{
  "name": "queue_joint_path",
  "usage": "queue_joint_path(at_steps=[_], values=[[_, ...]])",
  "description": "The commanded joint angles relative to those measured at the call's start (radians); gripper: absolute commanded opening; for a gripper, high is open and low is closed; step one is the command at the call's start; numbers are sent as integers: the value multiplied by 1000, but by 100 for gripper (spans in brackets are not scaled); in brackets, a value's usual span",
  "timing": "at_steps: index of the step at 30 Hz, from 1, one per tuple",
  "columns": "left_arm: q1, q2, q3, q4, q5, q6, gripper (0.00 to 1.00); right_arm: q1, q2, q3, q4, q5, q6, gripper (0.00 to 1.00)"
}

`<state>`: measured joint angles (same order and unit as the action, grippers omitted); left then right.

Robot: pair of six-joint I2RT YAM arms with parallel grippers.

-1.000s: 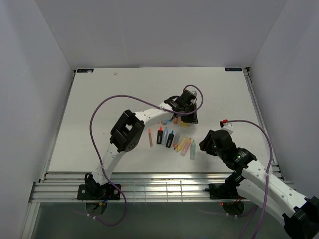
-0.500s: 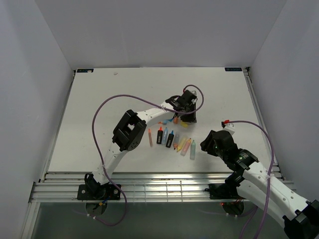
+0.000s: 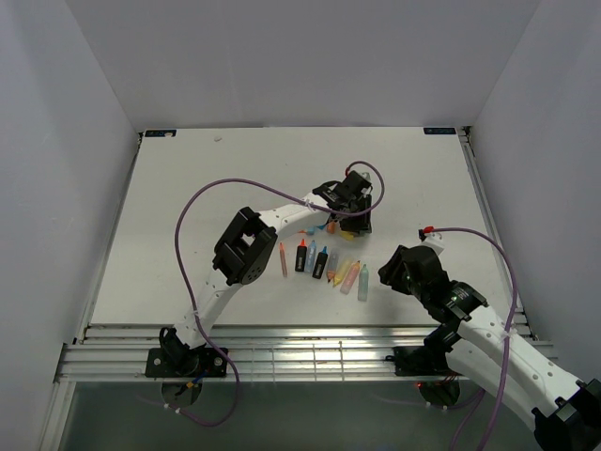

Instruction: Open the pen caps

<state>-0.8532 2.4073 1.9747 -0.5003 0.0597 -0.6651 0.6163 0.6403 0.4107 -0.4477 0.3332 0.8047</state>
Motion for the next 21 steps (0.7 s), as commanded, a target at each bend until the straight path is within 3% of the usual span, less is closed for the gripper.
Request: queue_joint_path(at_steps=[1,13,21], values=[[-1,-37,27,-23,-17,16,48,-4,-14,-6,-2,7,2,49],[-1,-88,55,-34,-23,30,49,-9,-13,-1,-2,1,1,49],[-3,-157,186,-104,-41,48,51,-12,-16,10,-5,-14,-25,52]])
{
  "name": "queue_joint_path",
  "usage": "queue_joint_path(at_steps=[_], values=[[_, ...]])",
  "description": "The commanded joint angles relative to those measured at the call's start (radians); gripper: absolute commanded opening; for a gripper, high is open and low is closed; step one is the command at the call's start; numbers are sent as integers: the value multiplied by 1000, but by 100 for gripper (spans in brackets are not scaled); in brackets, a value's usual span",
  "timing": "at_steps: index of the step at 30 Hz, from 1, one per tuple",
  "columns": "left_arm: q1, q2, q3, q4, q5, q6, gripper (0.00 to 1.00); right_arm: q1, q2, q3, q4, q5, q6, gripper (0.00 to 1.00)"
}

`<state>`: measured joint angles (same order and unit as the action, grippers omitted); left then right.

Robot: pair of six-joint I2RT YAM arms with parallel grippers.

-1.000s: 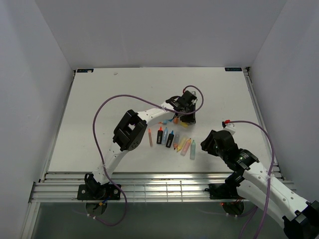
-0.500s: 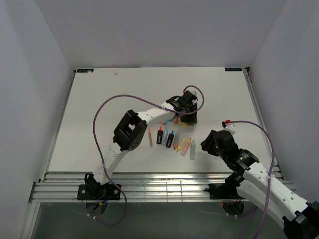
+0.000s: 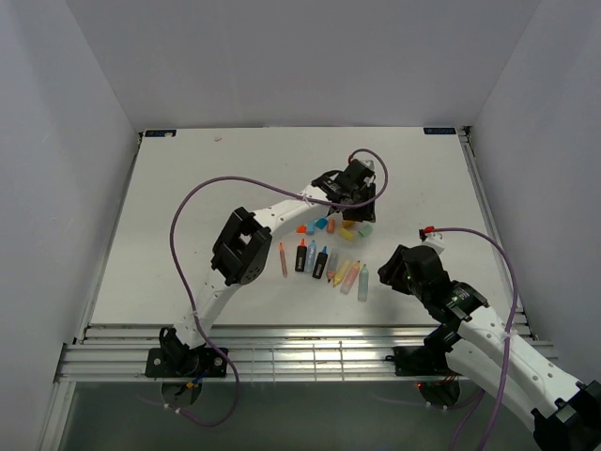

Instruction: Open the pen caps

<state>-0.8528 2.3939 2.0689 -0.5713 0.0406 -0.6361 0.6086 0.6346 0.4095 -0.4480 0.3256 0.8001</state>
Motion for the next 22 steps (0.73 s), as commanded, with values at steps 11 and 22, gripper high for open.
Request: queue_joint_path(at_steps=[11,22], values=[[-14,-565,-208,17,-42,9,65,-9,22,18,-6,-66,-47,90],[99,-1240,-1264,600,257,-198,86,-12,-68,-64,95,-186,-82,90]])
